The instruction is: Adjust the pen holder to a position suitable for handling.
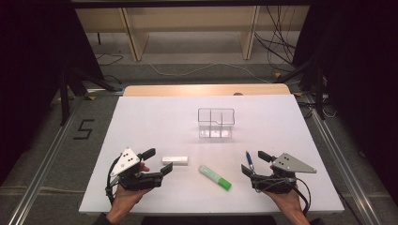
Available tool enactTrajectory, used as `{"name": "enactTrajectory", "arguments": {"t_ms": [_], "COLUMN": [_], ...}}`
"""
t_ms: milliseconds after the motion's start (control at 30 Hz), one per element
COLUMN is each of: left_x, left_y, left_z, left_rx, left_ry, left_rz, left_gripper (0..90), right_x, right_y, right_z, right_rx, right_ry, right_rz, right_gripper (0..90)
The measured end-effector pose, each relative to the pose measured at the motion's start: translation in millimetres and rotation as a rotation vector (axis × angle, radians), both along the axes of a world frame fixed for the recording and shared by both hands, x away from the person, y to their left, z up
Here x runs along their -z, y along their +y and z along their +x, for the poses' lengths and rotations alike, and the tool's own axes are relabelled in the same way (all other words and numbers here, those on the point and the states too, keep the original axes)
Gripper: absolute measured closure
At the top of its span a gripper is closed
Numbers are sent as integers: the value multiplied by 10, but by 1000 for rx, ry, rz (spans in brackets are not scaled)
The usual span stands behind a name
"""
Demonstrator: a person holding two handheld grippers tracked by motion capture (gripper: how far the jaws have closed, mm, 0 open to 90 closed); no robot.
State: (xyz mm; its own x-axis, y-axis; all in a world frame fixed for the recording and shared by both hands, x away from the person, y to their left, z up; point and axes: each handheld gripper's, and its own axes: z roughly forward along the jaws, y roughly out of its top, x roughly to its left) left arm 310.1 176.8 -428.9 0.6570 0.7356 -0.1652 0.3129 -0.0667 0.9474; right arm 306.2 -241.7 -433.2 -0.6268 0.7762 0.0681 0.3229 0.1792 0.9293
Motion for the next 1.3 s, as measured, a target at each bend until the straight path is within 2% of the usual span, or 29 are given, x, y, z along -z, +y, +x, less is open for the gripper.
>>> {"name": "enactTrajectory", "arguments": {"t_ms": [667,767,1067,1200,1233,1300], "left_x": [5,4,23,21,23,24], "left_y": [3,4,0,8,10,11], "left_z": [6,4,14,14,15,15], "left_rx": [-4,-9,-16,-19,-20,-21], "left_ry": [1,1,8,4,4,5], "left_rz": [2,-1,0,1,1,2], "left_gripper": [150,150,150,150,150,150], "right_x": [-32,-60,-103,-119,-131,-134], "right_y": [-26,-27,-45,-42,-41,-41], "right_z": [71,122,330,464,530,564], "right_rx": [54,56,79,92,103,112], "right_ry": [-18,-27,8,15,15,12], "right_rz": [-2,5,6,-2,-8,-11], "right_gripper": [215,216,233,279,340,364]}}
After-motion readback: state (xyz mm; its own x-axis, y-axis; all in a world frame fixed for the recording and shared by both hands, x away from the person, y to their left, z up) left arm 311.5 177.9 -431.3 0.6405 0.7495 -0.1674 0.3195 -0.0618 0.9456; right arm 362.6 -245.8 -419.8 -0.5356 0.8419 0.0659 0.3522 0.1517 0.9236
